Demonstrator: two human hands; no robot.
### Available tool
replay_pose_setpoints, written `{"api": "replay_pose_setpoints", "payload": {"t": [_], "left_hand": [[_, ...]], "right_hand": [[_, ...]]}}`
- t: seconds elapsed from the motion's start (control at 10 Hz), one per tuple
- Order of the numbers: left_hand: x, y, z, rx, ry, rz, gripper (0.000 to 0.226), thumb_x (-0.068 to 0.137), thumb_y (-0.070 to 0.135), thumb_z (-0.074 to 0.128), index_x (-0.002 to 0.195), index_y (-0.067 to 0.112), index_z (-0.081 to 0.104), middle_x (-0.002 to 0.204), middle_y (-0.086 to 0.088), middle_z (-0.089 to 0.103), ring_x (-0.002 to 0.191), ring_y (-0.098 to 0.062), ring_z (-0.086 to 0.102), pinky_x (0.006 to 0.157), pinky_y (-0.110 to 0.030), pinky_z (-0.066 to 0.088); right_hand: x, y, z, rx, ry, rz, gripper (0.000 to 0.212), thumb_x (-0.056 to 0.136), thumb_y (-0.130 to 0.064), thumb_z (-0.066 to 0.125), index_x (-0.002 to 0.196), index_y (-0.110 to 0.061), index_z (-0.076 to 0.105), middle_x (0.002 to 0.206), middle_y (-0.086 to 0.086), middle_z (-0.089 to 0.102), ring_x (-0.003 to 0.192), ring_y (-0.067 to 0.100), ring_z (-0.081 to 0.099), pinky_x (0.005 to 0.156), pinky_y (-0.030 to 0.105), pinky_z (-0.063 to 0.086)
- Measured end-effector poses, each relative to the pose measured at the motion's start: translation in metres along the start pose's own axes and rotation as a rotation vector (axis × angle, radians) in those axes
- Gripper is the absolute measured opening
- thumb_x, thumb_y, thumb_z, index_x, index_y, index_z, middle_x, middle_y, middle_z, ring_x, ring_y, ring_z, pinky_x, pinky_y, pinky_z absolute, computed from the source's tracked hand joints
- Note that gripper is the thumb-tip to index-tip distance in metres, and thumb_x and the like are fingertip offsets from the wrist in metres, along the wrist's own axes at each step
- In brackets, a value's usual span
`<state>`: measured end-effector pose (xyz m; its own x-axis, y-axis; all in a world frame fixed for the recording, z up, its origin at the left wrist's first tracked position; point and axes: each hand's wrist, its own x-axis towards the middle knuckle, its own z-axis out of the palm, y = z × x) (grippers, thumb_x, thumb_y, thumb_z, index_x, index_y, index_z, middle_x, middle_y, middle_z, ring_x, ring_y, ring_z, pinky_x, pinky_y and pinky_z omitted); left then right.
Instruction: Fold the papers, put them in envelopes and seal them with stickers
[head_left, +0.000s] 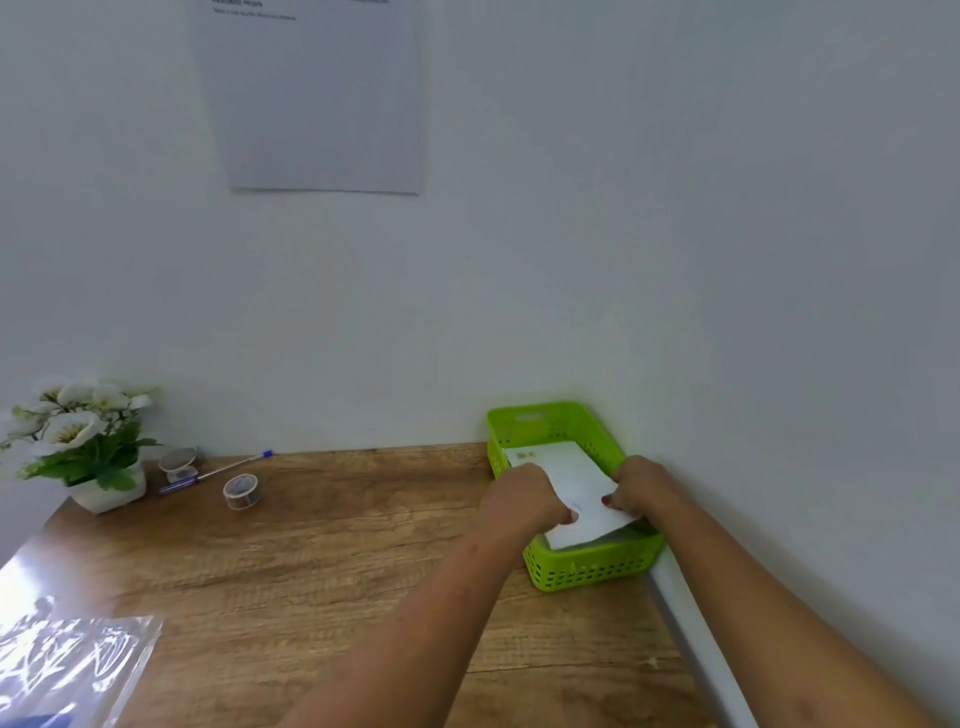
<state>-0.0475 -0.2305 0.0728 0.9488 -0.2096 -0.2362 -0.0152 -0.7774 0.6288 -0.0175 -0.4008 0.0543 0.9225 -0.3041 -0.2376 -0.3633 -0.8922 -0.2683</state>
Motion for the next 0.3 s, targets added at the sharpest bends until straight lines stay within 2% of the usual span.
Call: {"api": "replay_pose_setpoints", "payload": {"t": [0.1,0.2,0.3], "left_hand": [[0.008,-0.012,-0.008,0.043,0.058,0.0,0.039,0.076,0.033,0.071,0.107,0.01,0.067,0.108,-0.007,0.068,0.1,-0.022,0.064,0.086,-0.034,0.053],[0.018,-0.032,-0.033,0.059,0.152,-0.052,0.029,0.076,0.022,0.066,0.103,0.012,0.068,0.108,-0.008,0.068,0.104,-0.024,0.063,0.088,-0.036,0.053],[0.021,-0.05,-0.054,0.062,0.271,-0.11,0.031,0.079,0.017,0.061,0.11,0.011,0.066,0.113,-0.01,0.065,0.107,-0.026,0.062,0.09,-0.035,0.052]], "right_hand": [[0.001,-0.007,0.006,-0.012,0.004,-0.003,0.053,0.085,-0.026,0.067,0.131,-0.007,0.049,0.135,0.014,0.052,0.123,0.029,0.05,0.097,0.031,0.043],[0.0,-0.018,0.011,-0.054,0.068,0.0,0.045,0.088,-0.018,0.062,0.129,-0.005,0.05,0.134,0.015,0.053,0.122,0.028,0.053,0.095,0.03,0.045],[0.001,-0.032,0.013,-0.07,0.122,0.007,0.04,0.088,-0.015,0.059,0.126,-0.004,0.052,0.131,0.016,0.054,0.12,0.03,0.054,0.094,0.032,0.046]]}}
